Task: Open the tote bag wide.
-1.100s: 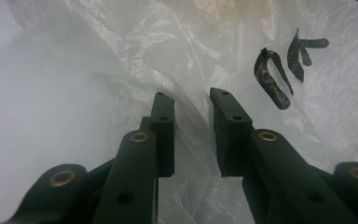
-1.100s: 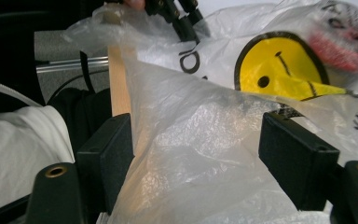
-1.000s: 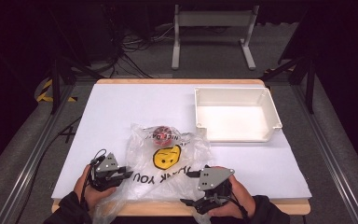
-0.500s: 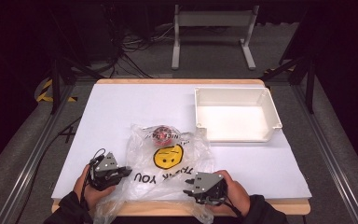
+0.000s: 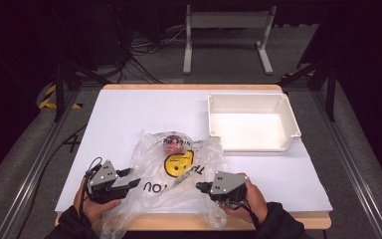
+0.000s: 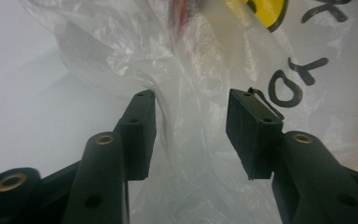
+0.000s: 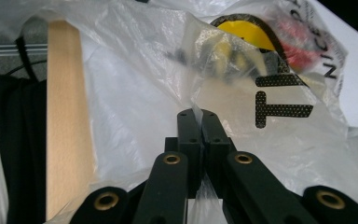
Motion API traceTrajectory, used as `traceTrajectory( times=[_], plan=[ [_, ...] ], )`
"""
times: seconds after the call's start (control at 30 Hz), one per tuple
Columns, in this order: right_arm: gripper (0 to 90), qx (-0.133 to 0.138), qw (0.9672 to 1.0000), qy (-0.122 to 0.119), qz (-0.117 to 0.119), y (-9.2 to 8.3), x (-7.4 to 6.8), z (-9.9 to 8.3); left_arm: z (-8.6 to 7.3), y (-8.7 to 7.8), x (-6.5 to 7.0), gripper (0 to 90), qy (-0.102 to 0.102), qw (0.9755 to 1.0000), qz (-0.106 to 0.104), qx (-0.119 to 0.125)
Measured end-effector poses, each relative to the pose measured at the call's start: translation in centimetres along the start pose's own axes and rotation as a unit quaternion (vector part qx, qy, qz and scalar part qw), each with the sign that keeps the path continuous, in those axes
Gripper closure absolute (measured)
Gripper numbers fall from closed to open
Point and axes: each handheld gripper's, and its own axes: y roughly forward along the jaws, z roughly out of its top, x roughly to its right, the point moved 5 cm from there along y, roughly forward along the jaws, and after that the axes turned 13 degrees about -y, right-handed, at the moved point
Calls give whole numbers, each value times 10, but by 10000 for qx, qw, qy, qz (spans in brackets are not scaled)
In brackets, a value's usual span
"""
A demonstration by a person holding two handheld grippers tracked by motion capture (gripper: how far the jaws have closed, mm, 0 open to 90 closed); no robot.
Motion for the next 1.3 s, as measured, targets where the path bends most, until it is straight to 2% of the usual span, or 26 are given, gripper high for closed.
traceTrajectory(
  times=[0.13, 0.27, 0.47, 0.57, 0.7, 0.73, 0.77, 0.8, 0.87, 0.9, 0.97, 1.0, 1.07, 1.13, 1.17, 1.2, 1.3],
  plan=[
    [894, 71, 9999, 2, -116, 3, 9, 6, 8, -14, 7, 407, -18, 9995, -67, 302],
    [895, 53, 9998, 79, -162, 7, 15, 7, 18, -23, 19, 313, 65, 9987, -160, 469],
    [896, 9, 9990, 323, -321, 13, 28, 7, 22, -21, 43, 177, 301, 9987, -309, 287],
    [896, -27, 9986, 379, -364, 16, 30, 7, 23, -21, 49, 162, 324, 9986, -349, 249],
    [897, -91, 9982, 385, -447, 19, 32, 8, 26, -23, 55, 163, 377, 9985, -292, 281],
    [897, -91, 9982, 383, -456, 20, 32, 8, 25, -21, 55, 181, 438, 9987, -81, 254],
    [896, -91, 9982, 376, -468, 20, 33, 9, 24, -18, 52, 203, 489, 9985, 160, 173],
    [896, -74, 9981, 394, -478, 21, 33, 9, 22, -14, 49, 217, 508, 9982, 310, 84],
    [896, -81, 9978, 407, -511, 21, 34, 8, 17, -9, 41, 244, 368, 9988, 321, 47],
    [896, -97, 9977, 412, -521, 21, 35, 8, 16, -9, 38, 251, 363, 9985, 406, 35],
    [896, -108, 9975, 433, -547, 21, 36, 7, 17, -12, 26, 264, 365, 9951, 910, 118],
    [896, -96, 9974, 446, -556, 21, 37, 6, 17, -13, 21, 267, 338, 9939, 1040, 161],
    [896, -94, 9974, 463, -548, 22, 38, 6, 17, -17, 2, 291, 124, 9907, 1334, 221],
    [896, -90, 9974, 471, -537, 23, 40, 6, 15, -17, -11, 287, -44, 9900, 1399, 199],
    [896, -88, 9973, 478, -543, 23, 40, 6, 13, -18, -17, 283, -156, 9904, 1360, 210],
    [896, -100, 9974, 477, -530, 24, 41, 6, 12, -19, -20, 282, -188, 9898, 1391, 256],
    [896, -97, 9973, 479, -539, 25, 42, 6, 15, -25, -17, 268, -184, 9918, 1182, 438]
  ],
)
